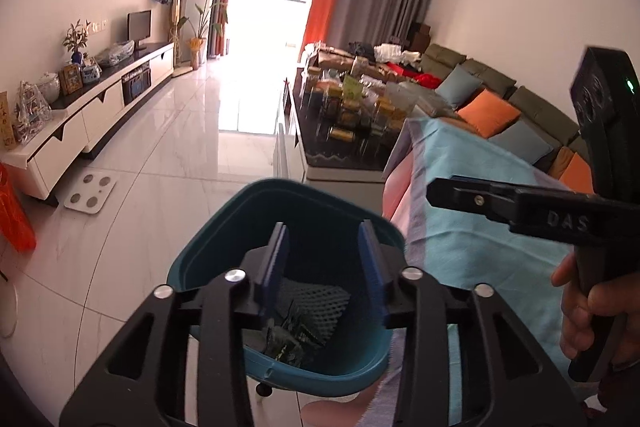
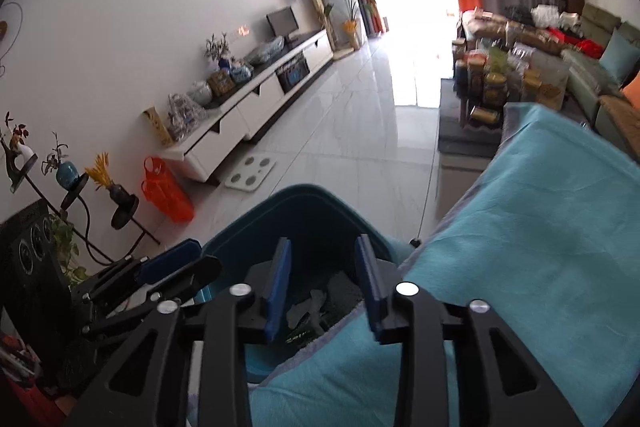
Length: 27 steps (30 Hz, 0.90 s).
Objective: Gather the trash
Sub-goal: 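Carry both wrappers to the teal bin and open both grippers, then move both tools back over the table to the gold wrappers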
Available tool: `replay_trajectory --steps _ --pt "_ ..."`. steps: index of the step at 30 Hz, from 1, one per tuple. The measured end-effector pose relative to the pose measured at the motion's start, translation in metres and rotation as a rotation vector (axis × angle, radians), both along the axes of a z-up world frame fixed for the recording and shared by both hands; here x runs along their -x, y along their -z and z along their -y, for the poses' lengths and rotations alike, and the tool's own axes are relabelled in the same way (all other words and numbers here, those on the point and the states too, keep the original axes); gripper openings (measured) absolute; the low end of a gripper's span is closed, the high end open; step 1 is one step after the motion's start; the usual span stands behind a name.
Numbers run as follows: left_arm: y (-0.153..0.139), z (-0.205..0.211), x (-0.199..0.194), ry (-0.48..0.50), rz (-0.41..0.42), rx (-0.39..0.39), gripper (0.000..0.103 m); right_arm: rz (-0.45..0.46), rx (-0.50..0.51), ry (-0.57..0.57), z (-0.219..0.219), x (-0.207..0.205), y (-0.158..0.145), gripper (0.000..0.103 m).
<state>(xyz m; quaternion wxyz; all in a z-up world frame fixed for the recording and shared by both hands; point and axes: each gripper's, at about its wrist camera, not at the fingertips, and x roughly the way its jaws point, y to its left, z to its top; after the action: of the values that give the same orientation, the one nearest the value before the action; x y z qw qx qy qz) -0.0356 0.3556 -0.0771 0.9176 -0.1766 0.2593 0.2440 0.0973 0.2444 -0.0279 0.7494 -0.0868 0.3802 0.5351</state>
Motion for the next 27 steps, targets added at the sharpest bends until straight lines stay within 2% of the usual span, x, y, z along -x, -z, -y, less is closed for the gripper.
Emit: replay_trajectory --steps 3,6,8,10,14,20,27 --pt "-0.015 0.008 0.005 -0.006 0.032 -0.029 0.052 0.041 -0.036 0.025 0.017 0.002 -0.011 0.051" --pt "-0.031 0.019 0.008 -0.006 0.07 -0.044 0.068 0.114 -0.089 0.062 0.043 0.01 -0.025 0.076" --pt "-0.041 0.028 0.008 0.006 0.093 -0.062 0.073 0.144 -0.108 0.093 0.057 0.012 -0.03 0.081" --pt "-0.051 0.038 0.008 0.02 0.109 -0.08 0.084 0.168 -0.133 0.119 0.073 0.012 -0.036 0.089" --pt "-0.07 0.065 0.003 0.06 0.159 -0.114 0.097 0.228 -0.169 0.181 0.109 0.016 -0.047 0.095" --pt "-0.087 0.108 -0.018 0.168 0.194 -0.132 0.097 0.311 -0.195 0.277 0.164 0.023 -0.058 0.096" --pt "-0.094 0.166 -0.045 0.311 0.213 -0.14 0.097 0.36 -0.207 0.398 0.227 0.031 -0.059 0.096"
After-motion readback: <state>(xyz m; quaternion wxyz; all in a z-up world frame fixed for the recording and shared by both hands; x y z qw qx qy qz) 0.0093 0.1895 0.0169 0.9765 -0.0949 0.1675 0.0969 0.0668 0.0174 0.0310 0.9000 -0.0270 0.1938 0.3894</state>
